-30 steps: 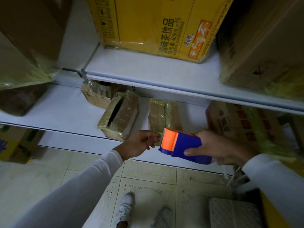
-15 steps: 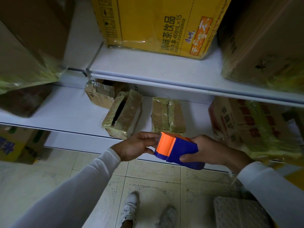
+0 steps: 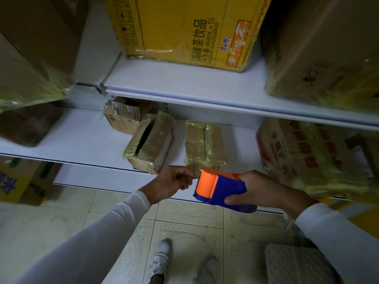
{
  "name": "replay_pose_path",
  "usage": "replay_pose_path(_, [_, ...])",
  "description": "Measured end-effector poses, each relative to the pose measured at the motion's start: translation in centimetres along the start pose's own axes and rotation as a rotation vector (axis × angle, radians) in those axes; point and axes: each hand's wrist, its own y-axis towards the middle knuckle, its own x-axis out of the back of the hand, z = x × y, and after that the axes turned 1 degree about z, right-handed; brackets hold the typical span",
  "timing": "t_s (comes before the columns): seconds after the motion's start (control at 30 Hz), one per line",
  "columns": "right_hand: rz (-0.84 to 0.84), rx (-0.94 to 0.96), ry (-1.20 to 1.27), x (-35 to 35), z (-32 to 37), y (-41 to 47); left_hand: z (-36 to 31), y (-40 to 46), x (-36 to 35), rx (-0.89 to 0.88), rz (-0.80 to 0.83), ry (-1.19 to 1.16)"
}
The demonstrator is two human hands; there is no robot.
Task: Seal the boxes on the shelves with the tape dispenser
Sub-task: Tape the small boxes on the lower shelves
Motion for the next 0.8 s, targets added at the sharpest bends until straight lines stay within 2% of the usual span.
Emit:
replay_pose_path(0.13, [-0.012, 0.006, -0.006, 0.2, -0.3, -0.6, -0.3, -0.2, -0.7, -0.043, 0.017, 0.024])
replay_pose_path(0.37, [-0.034, 0.017, 0.007, 0.3, -1.0, -1.3, -0.1, 0.1, -1.1, -0.047, -0.075, 0.103])
replay_pose_path(0.43, [-0.035, 0.025, 0.004, 0.3, -1.2, -1.3, 0.1, 0.4, -1.2, -0.040, -0.144, 0.092])
replay_pose_path(0.6, [-0.049, 0.043, 0.027, 0.1, -1.7, -1.6, -0.4, 2.6, -1.5, -0.106, -0.465, 0.037])
replay_pose_path(0.7, [-0.051, 0.046, 0.028, 0.3, -2.0, -1.7, -1.0, 4.1, -1.8, -0.171, -0.466, 0.061])
replay_pose_path(0.8, [-0.053, 0.045, 0.022, 0.3, -2.4, -1.7, -0.5, 5.5, -2.2, -0.128, -0.463, 0.018])
